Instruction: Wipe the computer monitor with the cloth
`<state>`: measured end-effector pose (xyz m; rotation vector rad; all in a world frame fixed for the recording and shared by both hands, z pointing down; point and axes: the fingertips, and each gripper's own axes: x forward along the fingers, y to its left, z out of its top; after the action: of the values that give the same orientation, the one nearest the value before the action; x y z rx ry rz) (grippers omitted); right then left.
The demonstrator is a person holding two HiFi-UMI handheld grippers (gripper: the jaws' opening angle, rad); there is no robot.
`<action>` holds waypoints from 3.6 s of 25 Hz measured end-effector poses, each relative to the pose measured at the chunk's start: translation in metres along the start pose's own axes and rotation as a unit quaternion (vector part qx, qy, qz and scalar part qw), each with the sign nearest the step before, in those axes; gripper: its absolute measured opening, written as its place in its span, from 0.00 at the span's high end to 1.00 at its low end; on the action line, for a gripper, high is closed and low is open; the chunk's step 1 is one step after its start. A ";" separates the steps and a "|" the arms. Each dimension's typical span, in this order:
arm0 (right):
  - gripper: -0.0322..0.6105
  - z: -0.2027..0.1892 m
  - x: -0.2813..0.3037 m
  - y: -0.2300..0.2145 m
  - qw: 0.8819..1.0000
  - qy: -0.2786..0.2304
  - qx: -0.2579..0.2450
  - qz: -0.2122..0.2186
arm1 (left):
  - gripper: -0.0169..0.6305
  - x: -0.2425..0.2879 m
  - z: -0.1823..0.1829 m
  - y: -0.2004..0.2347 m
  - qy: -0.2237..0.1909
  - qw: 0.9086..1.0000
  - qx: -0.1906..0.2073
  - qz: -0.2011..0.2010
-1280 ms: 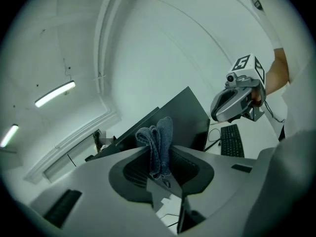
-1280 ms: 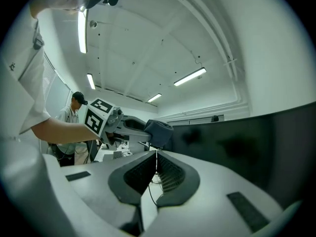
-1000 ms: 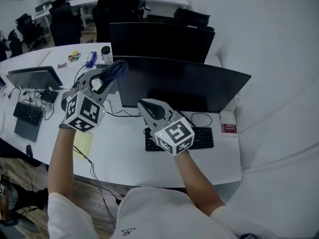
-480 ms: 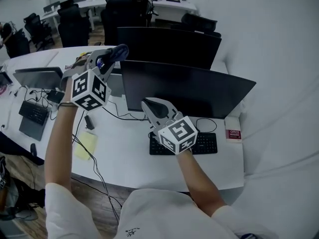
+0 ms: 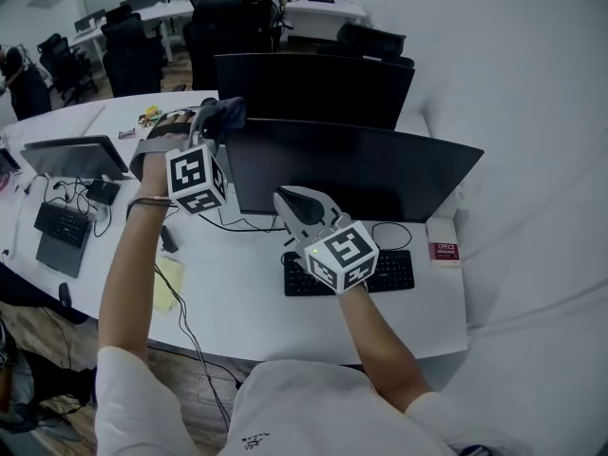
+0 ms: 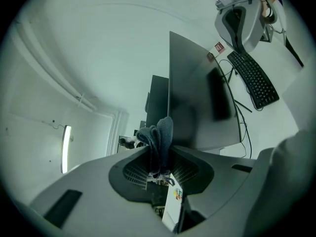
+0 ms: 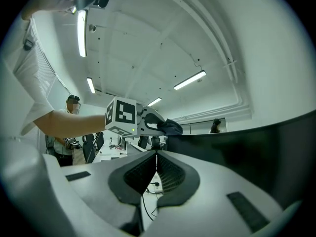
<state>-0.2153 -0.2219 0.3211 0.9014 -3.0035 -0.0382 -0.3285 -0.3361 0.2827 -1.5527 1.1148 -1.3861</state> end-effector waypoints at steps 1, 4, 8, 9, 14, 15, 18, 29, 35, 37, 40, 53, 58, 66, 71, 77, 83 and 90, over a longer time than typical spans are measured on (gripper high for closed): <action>0.92 -0.001 -0.001 -0.002 1.000 0.000 0.001 -0.003 | 0.81 0.000 0.002 -0.001 -0.001 1.000 0.005 0.001; 0.92 -0.002 -0.006 -0.008 1.000 0.001 0.004 -0.011 | 0.81 0.000 0.016 -0.002 -0.014 1.000 0.009 -0.002; 0.92 0.000 -0.014 -0.018 1.000 -0.003 0.005 -0.022 | 0.81 0.002 0.041 -0.003 -0.037 0.999 0.007 -0.010; 0.92 0.000 -0.016 -0.020 1.000 -0.004 0.005 -0.024 | 0.81 0.002 0.047 -0.004 -0.042 0.999 0.007 -0.012; 0.92 0.001 -0.038 -0.040 0.999 -0.004 0.001 -0.043 | 0.81 0.009 0.084 -0.008 -0.062 0.998 0.014 -0.014; 0.92 0.001 -0.044 -0.046 0.999 -0.004 0.003 -0.048 | 0.81 0.011 0.092 -0.009 -0.064 0.998 0.015 -0.014; 0.92 -0.001 -0.065 -0.064 0.998 -0.003 0.009 -0.064 | 0.81 0.017 0.119 -0.011 -0.076 0.997 0.017 -0.019; 0.92 0.002 -0.124 -0.112 0.994 -0.010 0.015 -0.105 | 0.81 0.029 0.202 -0.016 -0.112 0.993 0.027 -0.030; 0.92 0.000 -0.163 -0.142 0.991 -0.012 0.021 -0.132 | 0.81 0.034 0.257 -0.022 -0.141 0.989 0.030 -0.029; 0.92 -0.002 -0.178 -0.150 0.989 -0.012 0.023 -0.143 | 0.81 0.034 0.278 -0.025 -0.152 0.987 0.031 -0.028; 0.92 -0.004 -0.196 -0.160 0.988 -0.012 0.024 -0.155 | 0.81 0.035 0.304 -0.028 -0.166 0.985 0.032 -0.026; 0.92 -0.014 -0.275 -0.201 0.977 -0.016 0.038 -0.210 | 0.81 0.035 0.410 -0.039 -0.216 0.974 0.065 -0.023; 0.92 -0.019 -0.303 -0.217 0.972 -0.019 0.047 -0.228 | 0.81 0.035 0.452 -0.043 -0.236 0.969 0.075 -0.023; 0.92 -0.028 -0.349 -0.237 0.964 -0.018 0.056 -0.259 | 0.81 0.029 0.518 -0.052 -0.265 0.962 0.064 -0.012; 0.92 -0.033 -0.376 -0.247 0.960 -0.016 0.061 -0.274 | 0.81 0.026 0.552 -0.057 -0.273 0.961 0.053 0.002; 0.92 -0.039 -0.398 -0.253 0.956 -0.012 0.067 -0.285 | 0.81 0.018 0.578 -0.066 -0.284 0.958 0.034 0.017; 0.92 -0.046 -0.404 -0.258 0.956 -0.010 0.075 -0.282 | 0.81 0.014 0.592 -0.079 -0.292 0.955 0.024 0.039; 0.92 -0.054 -0.415 -0.265 0.956 -0.010 0.085 -0.280 | 0.81 0.025 0.596 -0.104 -0.278 0.960 0.017 0.027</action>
<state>0.2780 -0.2160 0.3693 1.7459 -2.6866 0.2124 0.2759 -0.3327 0.3165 -1.7243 0.7702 -0.8413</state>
